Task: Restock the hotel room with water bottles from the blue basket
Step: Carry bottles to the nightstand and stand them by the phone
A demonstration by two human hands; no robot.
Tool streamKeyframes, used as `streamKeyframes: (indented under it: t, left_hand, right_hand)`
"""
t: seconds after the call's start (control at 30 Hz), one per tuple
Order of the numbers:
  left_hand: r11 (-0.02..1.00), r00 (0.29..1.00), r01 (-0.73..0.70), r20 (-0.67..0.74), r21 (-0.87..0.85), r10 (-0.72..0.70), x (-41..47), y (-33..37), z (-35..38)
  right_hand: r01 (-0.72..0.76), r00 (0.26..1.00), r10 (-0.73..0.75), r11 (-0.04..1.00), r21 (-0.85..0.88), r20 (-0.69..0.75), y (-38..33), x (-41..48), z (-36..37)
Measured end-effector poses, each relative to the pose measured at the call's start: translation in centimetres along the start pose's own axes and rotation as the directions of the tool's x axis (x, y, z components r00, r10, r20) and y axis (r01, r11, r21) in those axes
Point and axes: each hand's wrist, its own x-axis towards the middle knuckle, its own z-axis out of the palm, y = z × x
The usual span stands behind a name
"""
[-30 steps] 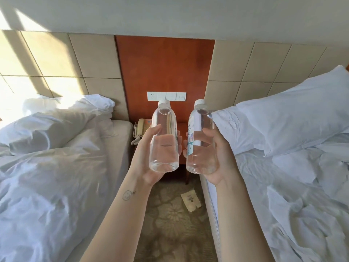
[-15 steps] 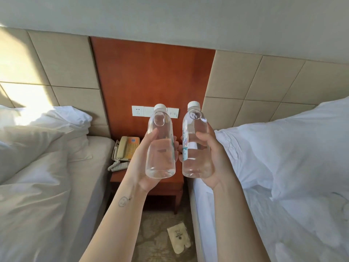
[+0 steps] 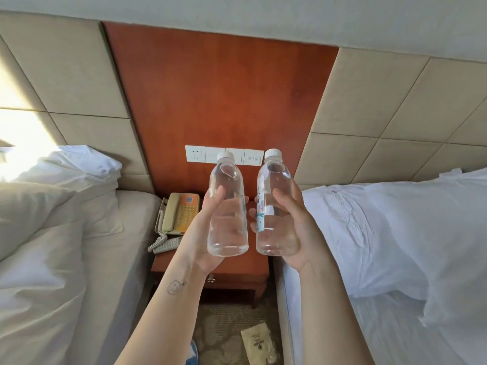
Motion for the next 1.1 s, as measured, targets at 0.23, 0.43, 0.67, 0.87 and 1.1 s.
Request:
streamKeyframes:
  t: [0.23, 0.43, 0.67, 0.87, 1.1]
  left_hand:
    - [0.978, 0.996, -0.066, 0.068, 0.2, 0.053, 8.3, 3.7, -4.7]
    - [0.944, 0.998, -0.056, 0.008, 0.325, 0.056, 14.1, 4.4, -8.6]
    - [0.914, 0.994, -0.002, -0.099, 0.405, 0.046, 19.1, -2.3, -14.0]
    - [0.857, 0.946, -0.006, -0.274, 0.515, 0.171, 23.0, -11.9, -21.8]
    - [0.746, 0.905, -0.252, -0.122, 0.616, 0.407, 28.7, -20.2, -32.3]
  right_hand:
    - [0.02, 1.0, -0.02, 1.0, 0.013, -0.008, -0.1, 9.4, 1.4]
    - [0.033, 0.991, -0.037, 0.999, -0.035, -0.13, 1.6, 15.4, 0.6]
    - [-0.071, 0.984, 0.035, 0.978, -0.198, -0.177, 8.7, 20.9, -4.3]
    - [0.014, 0.984, -0.076, 0.935, -0.354, -0.162, 19.3, 25.4, -10.2]
    - [0.221, 0.957, -0.281, 0.865, -0.451, -0.071, 30.7, 32.8, -16.9]
